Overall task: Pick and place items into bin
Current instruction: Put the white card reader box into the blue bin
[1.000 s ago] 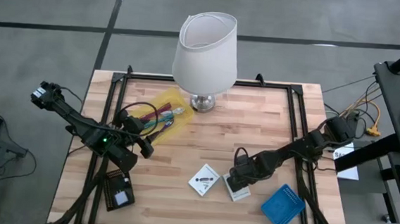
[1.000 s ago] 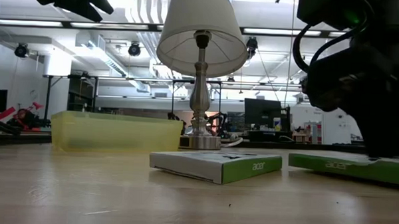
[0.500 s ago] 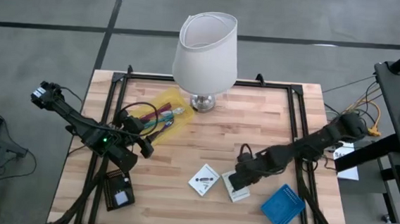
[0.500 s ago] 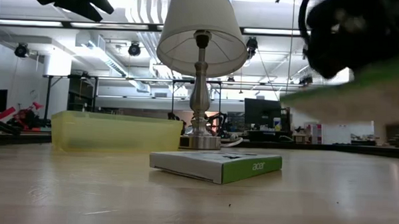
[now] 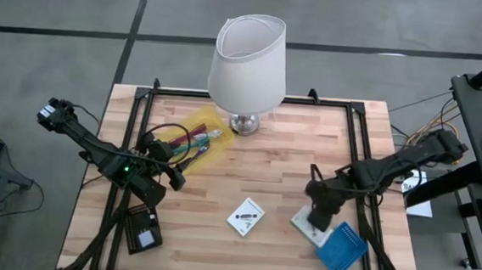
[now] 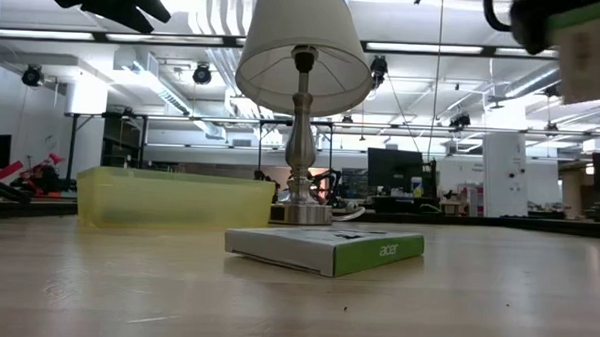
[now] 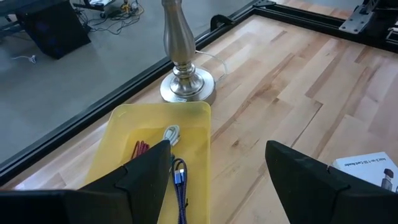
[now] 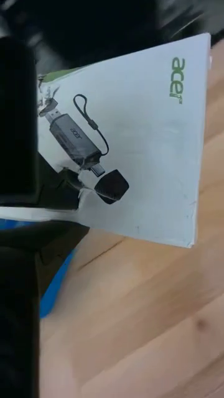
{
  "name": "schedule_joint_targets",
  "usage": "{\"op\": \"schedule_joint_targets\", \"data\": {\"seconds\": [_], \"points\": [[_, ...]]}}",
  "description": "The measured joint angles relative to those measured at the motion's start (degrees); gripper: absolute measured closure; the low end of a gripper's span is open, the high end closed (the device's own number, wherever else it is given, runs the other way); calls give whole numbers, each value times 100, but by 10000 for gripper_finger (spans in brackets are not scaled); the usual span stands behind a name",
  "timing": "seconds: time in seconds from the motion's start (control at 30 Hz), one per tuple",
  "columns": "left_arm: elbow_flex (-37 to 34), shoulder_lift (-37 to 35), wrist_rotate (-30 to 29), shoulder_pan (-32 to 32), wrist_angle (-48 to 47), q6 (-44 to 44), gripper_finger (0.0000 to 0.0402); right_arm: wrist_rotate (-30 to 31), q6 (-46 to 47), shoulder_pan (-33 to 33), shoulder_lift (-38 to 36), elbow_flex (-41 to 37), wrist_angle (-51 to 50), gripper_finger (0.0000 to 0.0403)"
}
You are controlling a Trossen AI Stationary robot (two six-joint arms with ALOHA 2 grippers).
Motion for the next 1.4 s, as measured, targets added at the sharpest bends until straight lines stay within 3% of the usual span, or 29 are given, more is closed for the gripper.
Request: {"op": "schedule_joint_targets", "data": {"seconds": [0.37, 0.63, 0.8, 1.03, 1.4], "points": [[0, 0, -16, 0, 0, -17, 155, -519, -3539, 65, -24, 133, -1104, 390], [0, 0, -109, 0, 9, -441, 155, -270, -5572, 819, 164, 146, -1738, 390], [0, 0, -109, 0, 11, -832, 155, 365, -6187, 1483, 338, 149, -1630, 390], [0, 0, -109, 0, 26, -973, 155, 580, -6512, 2106, 554, 151, -1241, 390], [0, 2, -109, 46, 2, -966, 155, 811, -6449, 2218, 1243, 224, -1140, 390]]}}
